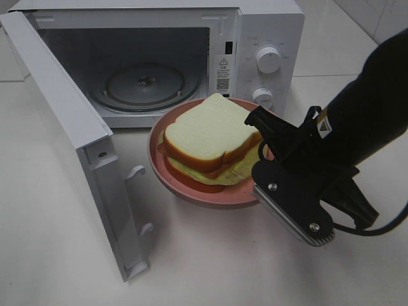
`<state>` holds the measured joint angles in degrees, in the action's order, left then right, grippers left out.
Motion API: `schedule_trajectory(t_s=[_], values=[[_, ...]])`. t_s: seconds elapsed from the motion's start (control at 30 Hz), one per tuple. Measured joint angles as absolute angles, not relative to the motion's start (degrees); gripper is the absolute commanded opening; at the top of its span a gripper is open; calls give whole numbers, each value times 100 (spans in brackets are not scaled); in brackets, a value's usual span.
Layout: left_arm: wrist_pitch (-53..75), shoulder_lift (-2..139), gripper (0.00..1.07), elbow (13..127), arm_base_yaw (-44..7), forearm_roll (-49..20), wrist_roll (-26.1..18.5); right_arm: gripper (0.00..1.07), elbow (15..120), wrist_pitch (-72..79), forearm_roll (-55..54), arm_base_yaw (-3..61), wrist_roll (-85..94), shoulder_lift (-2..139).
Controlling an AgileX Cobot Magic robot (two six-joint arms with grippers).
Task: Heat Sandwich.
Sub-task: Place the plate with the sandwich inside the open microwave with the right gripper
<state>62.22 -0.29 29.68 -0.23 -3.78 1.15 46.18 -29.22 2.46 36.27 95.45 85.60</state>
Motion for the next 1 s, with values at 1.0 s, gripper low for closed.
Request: schedule_trajectory(t_s=[1.0], values=[[6222, -29, 97, 2968, -23, -378, 115, 1, 6240, -2934, -269, 3759, 9843, 10027]])
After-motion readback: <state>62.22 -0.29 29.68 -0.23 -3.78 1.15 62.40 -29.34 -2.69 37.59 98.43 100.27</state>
